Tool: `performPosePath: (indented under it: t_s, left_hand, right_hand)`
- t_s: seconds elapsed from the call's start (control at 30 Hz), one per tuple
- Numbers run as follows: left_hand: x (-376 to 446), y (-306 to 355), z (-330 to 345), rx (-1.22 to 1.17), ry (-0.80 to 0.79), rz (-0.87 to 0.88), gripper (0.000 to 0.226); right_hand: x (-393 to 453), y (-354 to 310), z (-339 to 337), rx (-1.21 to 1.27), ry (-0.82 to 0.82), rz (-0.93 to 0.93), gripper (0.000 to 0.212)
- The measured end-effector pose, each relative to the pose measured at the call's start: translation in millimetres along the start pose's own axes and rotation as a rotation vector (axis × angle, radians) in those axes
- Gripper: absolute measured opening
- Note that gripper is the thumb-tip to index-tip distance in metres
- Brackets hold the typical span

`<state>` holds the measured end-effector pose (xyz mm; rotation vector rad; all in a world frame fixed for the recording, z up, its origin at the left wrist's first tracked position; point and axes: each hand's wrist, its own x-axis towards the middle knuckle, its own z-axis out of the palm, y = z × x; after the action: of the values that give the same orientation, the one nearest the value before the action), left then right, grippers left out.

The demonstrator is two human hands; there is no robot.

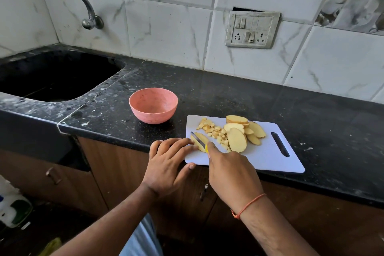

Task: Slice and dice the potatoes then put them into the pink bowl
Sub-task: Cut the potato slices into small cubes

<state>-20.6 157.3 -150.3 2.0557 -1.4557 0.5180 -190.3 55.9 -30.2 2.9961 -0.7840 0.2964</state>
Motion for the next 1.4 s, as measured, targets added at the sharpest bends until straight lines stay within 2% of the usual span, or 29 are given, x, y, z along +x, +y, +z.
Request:
performPosePath:
  t_s: [0.23,0.53,0.9,1.07,1.2,1.3,1.4]
  left_hand:
    - [0.0,-0.9,1.9,0.001,0.007,0.003,0.052]
    - [-0.5,-1.6,1.3,0.023,-0.021,-0.006,0.057]
    - [1.2,2.0,-0.6,0.041,-0.015,-0.006,0.055]
    - [0.7,2.6,-1.7,0.045,-0.032,-0.015,0.054]
    - [0.7,2.3,-2.4,0.044,-0.058,-0.025,0.053]
    - [0.4,3.9,-4.5,0.031,-0.049,-0.023,0.05]
    - [0.8,6.8,-8.0,0.02,-0.059,-0.032,0.048]
  right_hand:
    - [1.6,-10.5,-4.7,-0.13,-0.081,0.008,0.06]
    - [-0.8,-1.8,-2.9,-0.129,-0.069,-0.003,0.059]
    - [-25.6,9.9,-15.1,-0.11,-0.132,-0.013,0.057]
    - [-47.0,24.1,-14.1,-0.093,-0.093,-0.003,0.053]
    - [-57.7,31.3,-19.3,-0.065,-0.082,-0.022,0.051]
    - [-61.9,43.5,-25.8,-0.012,-0.049,-0.035,0.04]
    - [-57.1,57.2,-30.3,0.271,0.002,-0.01,0.037]
